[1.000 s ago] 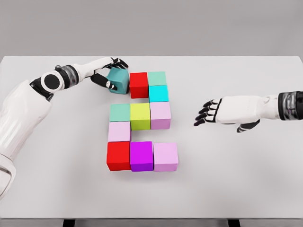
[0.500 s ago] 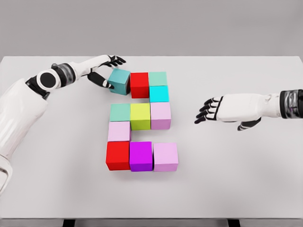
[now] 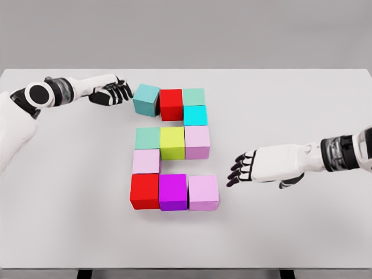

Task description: Assemble the squares on the desktop into the number 2

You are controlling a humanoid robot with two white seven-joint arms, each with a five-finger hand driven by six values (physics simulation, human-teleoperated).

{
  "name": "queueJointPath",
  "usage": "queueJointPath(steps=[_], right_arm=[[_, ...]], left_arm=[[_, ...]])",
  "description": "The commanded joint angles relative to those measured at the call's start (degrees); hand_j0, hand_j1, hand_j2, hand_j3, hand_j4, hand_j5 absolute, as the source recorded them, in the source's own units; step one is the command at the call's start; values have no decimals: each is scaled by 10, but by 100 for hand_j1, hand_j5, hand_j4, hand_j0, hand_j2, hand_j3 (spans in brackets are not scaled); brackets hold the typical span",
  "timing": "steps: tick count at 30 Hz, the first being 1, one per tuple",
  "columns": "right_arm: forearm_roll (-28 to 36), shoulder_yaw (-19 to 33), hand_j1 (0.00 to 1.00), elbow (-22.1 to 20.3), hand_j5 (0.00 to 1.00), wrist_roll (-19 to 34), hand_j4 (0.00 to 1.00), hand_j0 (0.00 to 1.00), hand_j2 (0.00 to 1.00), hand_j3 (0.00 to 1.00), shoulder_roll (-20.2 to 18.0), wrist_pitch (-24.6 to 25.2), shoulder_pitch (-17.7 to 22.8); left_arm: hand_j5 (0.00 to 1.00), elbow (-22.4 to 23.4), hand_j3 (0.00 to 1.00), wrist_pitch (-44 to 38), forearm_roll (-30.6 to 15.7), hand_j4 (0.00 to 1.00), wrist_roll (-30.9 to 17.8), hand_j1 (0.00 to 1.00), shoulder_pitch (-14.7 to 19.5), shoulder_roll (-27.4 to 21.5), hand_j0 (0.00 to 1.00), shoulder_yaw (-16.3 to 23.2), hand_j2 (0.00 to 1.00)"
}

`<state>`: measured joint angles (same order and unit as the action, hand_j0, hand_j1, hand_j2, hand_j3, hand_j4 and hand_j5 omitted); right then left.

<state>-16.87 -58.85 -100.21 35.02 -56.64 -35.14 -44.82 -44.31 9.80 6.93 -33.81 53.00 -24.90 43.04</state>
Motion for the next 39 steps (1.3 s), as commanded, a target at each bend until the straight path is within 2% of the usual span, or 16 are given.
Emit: queueJointPath(steps=[1, 39], right_arm=[[3, -10, 100, -2, 100, 0, 100, 100, 100, 100, 9, 1, 0], [4, -21, 100, -6, 100, 0, 100, 100, 100, 100, 25, 1, -4]], left_arm=[[35, 0, 35, 0, -3, 35, -12, 35, 0, -4, 35, 4, 35], [37, -31, 37, 67, -4, 37, -12, 37, -4, -16, 37, 12, 37]])
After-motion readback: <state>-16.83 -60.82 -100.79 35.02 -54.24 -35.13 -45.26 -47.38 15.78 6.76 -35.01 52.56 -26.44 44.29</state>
